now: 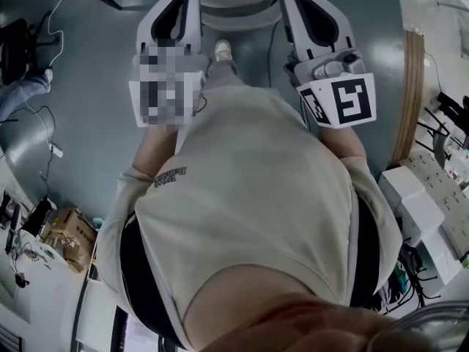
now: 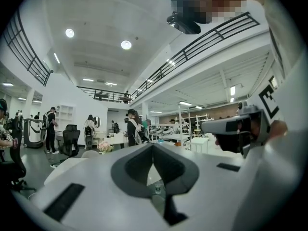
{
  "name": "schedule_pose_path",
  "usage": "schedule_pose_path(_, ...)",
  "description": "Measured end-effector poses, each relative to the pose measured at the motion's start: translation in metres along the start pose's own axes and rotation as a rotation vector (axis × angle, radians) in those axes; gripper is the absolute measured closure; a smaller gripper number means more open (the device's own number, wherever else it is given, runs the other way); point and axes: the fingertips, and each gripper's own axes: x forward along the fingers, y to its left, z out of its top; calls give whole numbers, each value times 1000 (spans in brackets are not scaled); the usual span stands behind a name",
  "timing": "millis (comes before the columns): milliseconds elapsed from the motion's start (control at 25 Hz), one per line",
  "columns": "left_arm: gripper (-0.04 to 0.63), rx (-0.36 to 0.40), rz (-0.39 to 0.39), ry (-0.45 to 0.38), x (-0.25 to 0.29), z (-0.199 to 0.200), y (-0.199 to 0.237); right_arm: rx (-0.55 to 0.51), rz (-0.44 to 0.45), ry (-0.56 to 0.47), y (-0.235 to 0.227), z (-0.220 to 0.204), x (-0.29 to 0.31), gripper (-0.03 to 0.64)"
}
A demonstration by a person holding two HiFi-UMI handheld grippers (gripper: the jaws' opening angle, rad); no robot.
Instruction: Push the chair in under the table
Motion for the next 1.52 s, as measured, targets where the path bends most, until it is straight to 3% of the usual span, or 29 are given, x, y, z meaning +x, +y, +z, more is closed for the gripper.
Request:
schedule_pose_path(480, 584, -16, -41, 6, 53, 2, 51, -10, -32, 5, -16, 2, 76, 607)
schedule_pose_path(880, 584, 30, 21, 9, 83, -1, 77, -32, -28, 43, -44, -7, 105, 607)
schedule_pose_path(1240, 584, -90, 44, 181, 117, -47, 84, -39, -15, 156, -82, -39, 119, 606)
schedule_pose_path(1520, 583, -92, 87, 339, 142, -115, 95, -35, -61, 302, -125, -97, 127, 606)
